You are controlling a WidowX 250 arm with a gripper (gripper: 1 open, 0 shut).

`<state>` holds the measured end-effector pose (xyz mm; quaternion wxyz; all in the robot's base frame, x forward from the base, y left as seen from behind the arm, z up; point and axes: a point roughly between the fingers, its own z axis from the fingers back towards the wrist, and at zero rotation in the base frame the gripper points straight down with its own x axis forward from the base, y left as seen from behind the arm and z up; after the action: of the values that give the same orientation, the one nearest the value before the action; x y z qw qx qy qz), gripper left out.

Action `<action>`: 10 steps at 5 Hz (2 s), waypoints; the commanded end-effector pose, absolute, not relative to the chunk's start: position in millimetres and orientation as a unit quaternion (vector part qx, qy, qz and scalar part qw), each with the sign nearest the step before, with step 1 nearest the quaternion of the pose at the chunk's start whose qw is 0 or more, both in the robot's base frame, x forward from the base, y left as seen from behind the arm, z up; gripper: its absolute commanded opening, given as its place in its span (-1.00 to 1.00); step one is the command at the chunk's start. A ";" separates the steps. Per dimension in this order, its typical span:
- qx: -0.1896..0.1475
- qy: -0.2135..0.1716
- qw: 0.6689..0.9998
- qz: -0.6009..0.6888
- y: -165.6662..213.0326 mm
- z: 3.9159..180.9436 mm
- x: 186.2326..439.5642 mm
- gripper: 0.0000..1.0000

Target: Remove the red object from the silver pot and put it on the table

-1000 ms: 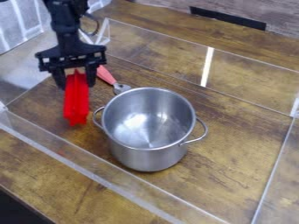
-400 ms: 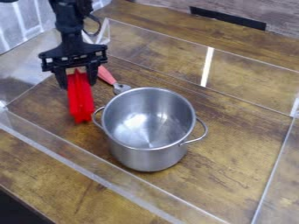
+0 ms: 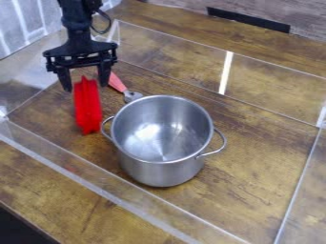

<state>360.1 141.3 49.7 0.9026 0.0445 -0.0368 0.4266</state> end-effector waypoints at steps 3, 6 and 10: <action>0.027 -0.085 0.923 0.375 166.0 124.9 367.7 -1.00; 0.007 -0.101 0.936 0.336 150.8 167.4 360.5 1.00; 0.009 -0.095 0.945 0.313 128.2 173.2 362.1 1.00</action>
<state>361.2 132.5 133.4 0.9460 0.0067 -0.0405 0.3217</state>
